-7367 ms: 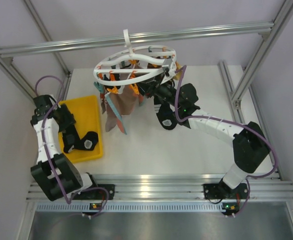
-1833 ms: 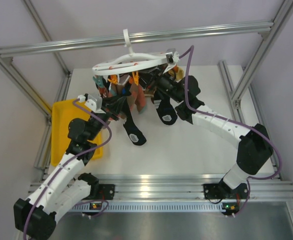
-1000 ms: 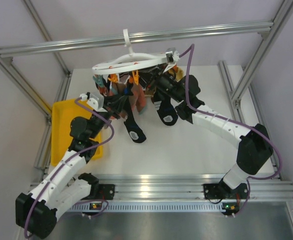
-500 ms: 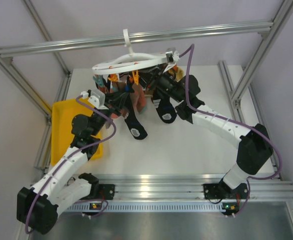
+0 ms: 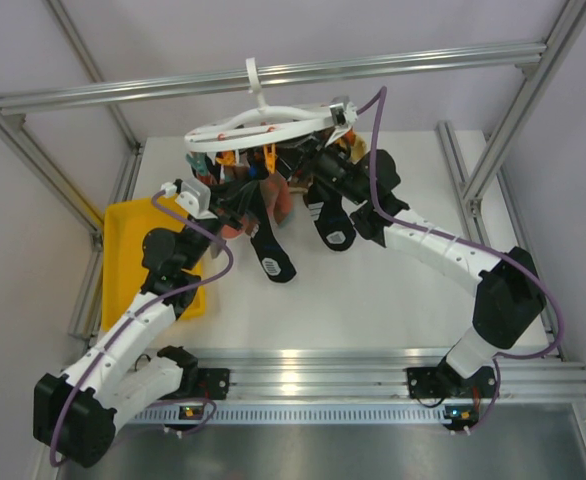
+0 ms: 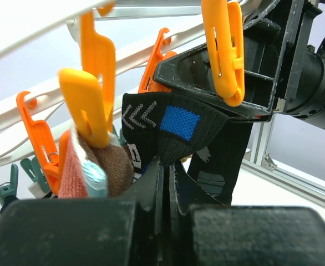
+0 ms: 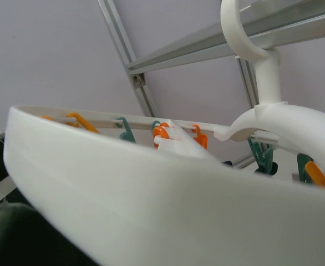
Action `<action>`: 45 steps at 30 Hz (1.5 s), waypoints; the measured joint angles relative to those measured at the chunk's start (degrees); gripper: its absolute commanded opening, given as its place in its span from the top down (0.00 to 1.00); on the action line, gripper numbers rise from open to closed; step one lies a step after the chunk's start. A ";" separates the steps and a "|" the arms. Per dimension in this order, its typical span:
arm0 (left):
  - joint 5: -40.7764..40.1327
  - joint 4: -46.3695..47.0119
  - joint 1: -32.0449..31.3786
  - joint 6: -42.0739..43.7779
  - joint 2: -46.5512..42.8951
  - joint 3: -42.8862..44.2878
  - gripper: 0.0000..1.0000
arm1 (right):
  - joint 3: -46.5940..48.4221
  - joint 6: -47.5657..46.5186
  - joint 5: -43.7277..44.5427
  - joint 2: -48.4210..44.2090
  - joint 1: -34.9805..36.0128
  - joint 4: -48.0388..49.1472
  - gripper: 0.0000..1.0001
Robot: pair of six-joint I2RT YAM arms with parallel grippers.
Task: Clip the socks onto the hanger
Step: Clamp the sock onto the hanger.
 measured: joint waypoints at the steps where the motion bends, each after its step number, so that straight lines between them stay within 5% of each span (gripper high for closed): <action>1: 0.00 0.00 0.00 0.02 0.00 0.00 1.00 | -0.02 0.00 0.07 0.09 -0.02 -0.13 0.59; 17: 0.09 -0.42 -0.02 0.15 1.49 0.42 0.99 | -0.13 0.07 0.57 0.28 -0.85 -0.87 0.32; 22: 1.38 -1.81 -0.02 0.52 1.46 0.42 0.84 | -2.89 -0.83 0.66 -0.28 -1.05 -0.83 0.18; 24: 2.23 -2.86 -0.02 0.85 1.46 0.42 0.71 | -4.66 -1.16 0.63 -1.01 -1.05 -0.96 0.17; 30: 5.73 -7.10 -0.02 1.31 0.63 0.26 0.55 | -9.53 -1.79 1.14 -4.00 -1.31 -2.95 0.13; 45: 13.07 -23.96 -0.11 1.90 -7.02 -0.81 0.21 | -19.15 -3.30 1.31 -12.50 -1.70 -7.26 0.04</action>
